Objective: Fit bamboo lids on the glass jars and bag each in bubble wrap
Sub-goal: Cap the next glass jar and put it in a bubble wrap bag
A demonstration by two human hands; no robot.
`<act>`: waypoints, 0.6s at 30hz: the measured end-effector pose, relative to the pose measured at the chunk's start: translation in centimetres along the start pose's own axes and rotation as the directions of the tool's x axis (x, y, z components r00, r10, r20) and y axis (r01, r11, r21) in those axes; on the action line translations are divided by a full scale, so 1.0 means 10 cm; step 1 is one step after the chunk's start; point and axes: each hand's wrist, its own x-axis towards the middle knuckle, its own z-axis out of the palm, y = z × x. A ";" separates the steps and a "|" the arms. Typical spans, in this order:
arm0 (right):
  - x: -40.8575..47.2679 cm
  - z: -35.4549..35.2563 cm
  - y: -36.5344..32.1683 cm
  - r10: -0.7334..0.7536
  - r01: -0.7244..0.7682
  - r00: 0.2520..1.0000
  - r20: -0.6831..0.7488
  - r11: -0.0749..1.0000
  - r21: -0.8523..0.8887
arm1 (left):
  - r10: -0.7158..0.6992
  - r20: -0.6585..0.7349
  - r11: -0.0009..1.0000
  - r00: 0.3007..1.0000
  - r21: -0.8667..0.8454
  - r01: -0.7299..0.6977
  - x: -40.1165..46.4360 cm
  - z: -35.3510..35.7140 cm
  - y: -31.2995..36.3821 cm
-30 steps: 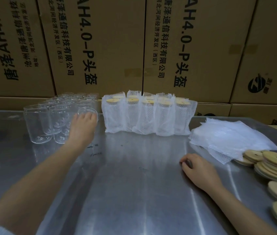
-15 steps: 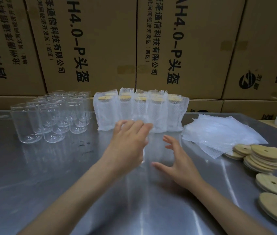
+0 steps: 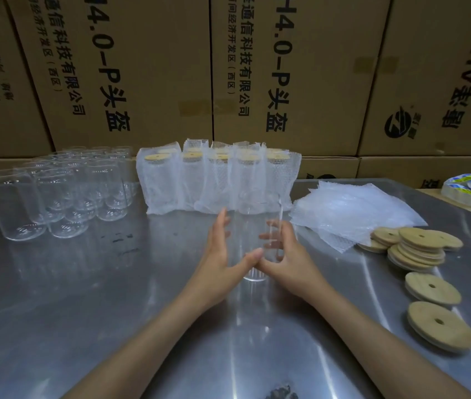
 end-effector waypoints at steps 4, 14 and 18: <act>-0.06 -0.11 -0.01 0.072 -0.061 0.987 0.144 0.995 -0.075 | -0.162 0.116 0.971 0.980 -0.161 0.179 -0.01 0.04 -0.17; -0.10 -0.44 -0.11 0.163 -0.306 0.951 -0.264 0.626 -0.717 | -0.148 0.104 0.980 0.983 -0.118 0.160 0.00 0.06 -0.21; -0.21 -0.73 -0.10 0.517 -0.633 0.748 -0.416 0.369 -0.681 | -0.149 0.114 0.981 0.982 -0.106 0.162 0.01 0.06 -0.24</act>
